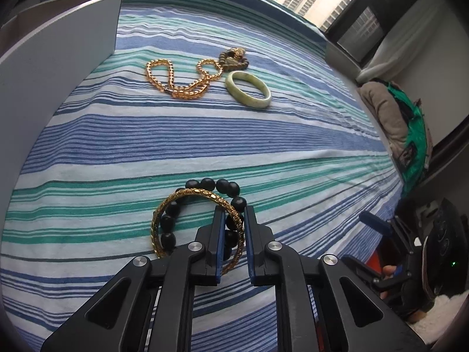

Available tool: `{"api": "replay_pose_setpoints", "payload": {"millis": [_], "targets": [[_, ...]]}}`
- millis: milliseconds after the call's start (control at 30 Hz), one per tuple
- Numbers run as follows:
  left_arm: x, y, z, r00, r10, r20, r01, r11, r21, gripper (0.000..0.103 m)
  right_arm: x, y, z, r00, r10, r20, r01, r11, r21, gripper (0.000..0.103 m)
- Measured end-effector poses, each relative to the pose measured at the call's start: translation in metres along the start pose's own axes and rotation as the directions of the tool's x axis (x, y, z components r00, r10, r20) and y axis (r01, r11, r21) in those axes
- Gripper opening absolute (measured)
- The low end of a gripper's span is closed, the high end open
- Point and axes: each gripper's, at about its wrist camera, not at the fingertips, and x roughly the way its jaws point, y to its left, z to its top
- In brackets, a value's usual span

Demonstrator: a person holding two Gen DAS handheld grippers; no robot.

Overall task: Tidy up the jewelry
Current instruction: 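Grasp the black bead bracelet with the right gripper while the left gripper holds the bangle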

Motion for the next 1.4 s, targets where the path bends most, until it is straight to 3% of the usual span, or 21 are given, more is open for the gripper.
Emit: {"api": "replay_pose_setpoints", "payload": {"millis": [233, 600, 700, 867, 1067, 1167, 1267, 1333, 1400], "targets": [[0.017, 0.012, -0.004, 0.998, -0.056, -0.001, 0.056, 0.996, -0.073, 0.011, -0.002, 0.002, 0.001, 1.0, -0.011, 0.005, 0.011, 1.0, -0.009, 0.086], [0.018, 0.016, 0.002, 0.998, -0.055, 0.019, 0.057, 0.992, -0.111, 0.012, -0.002, 0.005, 0.0, 1.0, -0.003, -0.001, 0.003, 1.0, -0.018, 0.086], [0.018, 0.016, 0.001, 0.998, -0.056, 0.031, 0.06, 0.989, -0.133, 0.007, -0.004, 0.002, 0.0, 1.0, -0.008, 0.005, 0.008, 1.0, -0.012, 0.086], [-0.016, 0.008, -0.002, 0.993, 0.041, 0.114, -0.029, 0.994, -0.107, 0.002, -0.005, -0.004, 0.002, 1.0, -0.003, 0.011, 0.003, 1.0, 0.007, 0.086], [-0.07, 0.002, -0.02, 0.951, 0.241, 0.194, -0.235, 0.97, -0.053, 0.002, -0.005, 0.002, 0.017, 0.997, 0.075, 0.025, -0.074, 0.997, -0.018, 0.086], [-0.079, 0.01, -0.034, 0.926, 0.329, 0.185, -0.325, 0.944, -0.05, 0.002, -0.001, 0.016, 0.041, 0.975, 0.222, 0.026, -0.221, 0.974, -0.049, 0.086], [-0.081, 0.023, -0.048, 0.919, 0.355, 0.17, -0.347, 0.935, -0.076, 0.002, 0.021, 0.041, 0.073, 0.922, 0.386, -0.03, -0.387, 0.916, -0.104, 0.083], [-0.082, 0.029, -0.056, 0.913, 0.373, 0.167, -0.362, 0.927, -0.097, 0.002, 0.046, 0.064, 0.092, 0.896, 0.43, -0.105, -0.442, 0.887, -0.136, 0.059], [-0.086, 0.034, -0.063, 0.909, 0.381, 0.17, -0.365, 0.924, -0.116, 0.002, 0.072, 0.087, 0.102, 0.888, 0.426, -0.17, -0.453, 0.874, -0.175, 0.053]]}}
